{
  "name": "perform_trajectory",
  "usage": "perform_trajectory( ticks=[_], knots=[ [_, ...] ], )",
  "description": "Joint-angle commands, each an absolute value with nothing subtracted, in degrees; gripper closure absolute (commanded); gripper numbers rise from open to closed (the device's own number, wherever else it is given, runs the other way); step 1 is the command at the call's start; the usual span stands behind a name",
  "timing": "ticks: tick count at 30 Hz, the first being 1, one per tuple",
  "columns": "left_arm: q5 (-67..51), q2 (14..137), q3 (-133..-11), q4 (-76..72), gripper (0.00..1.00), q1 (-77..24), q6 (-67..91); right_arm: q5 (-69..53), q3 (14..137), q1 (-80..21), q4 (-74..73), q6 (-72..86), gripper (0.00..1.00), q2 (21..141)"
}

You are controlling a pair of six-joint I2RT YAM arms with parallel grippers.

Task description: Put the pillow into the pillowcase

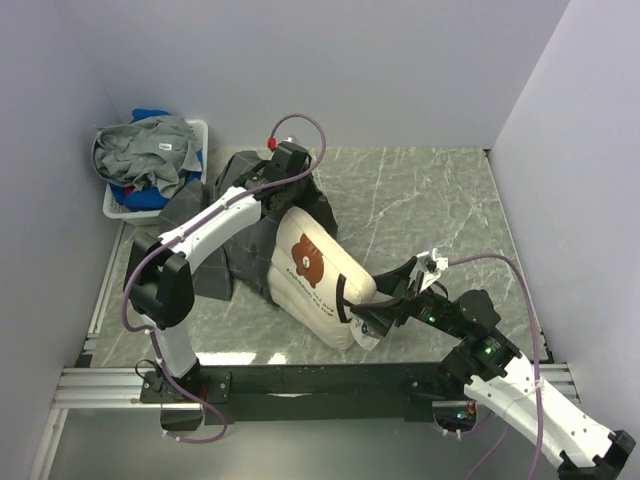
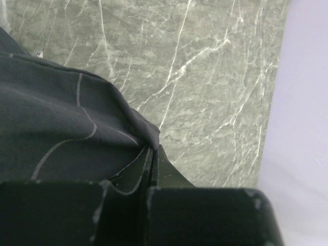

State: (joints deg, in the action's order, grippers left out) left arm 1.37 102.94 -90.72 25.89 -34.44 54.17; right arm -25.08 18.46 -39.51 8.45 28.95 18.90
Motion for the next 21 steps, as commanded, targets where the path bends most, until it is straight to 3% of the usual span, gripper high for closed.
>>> perform_trajectory(
  ticks=[1, 9, 18, 19, 21],
  knots=[
    [2.0, 105.1, -91.8, 26.1, 0.99, -34.3, 52.8, -23.0, 21.1, -43.2, 8.6, 27.8, 0.00, 18.9],
    [1.6, 104.2, -91.0, 25.4, 0.99, -34.3, 53.2, -16.7, 19.3, -44.4, 6.0, 27.8, 0.00, 22.1],
    [2.0, 100.1, -87.5, 23.4, 0.99, -37.9, 55.0, -4.6, 10.5, -44.9, 21.6, 40.3, 0.00, 36.3],
    [2.4, 99.2, -86.9, 22.9, 0.99, -38.9, 55.2, -3.8, 9.8, -44.9, 24.4, 41.2, 0.01, 37.2],
    [2.4, 98.3, -85.3, 22.2, 0.99, -39.9, 55.7, -0.9, 9.8, -44.8, 25.5, 43.3, 0.12, 38.7]
  ],
)
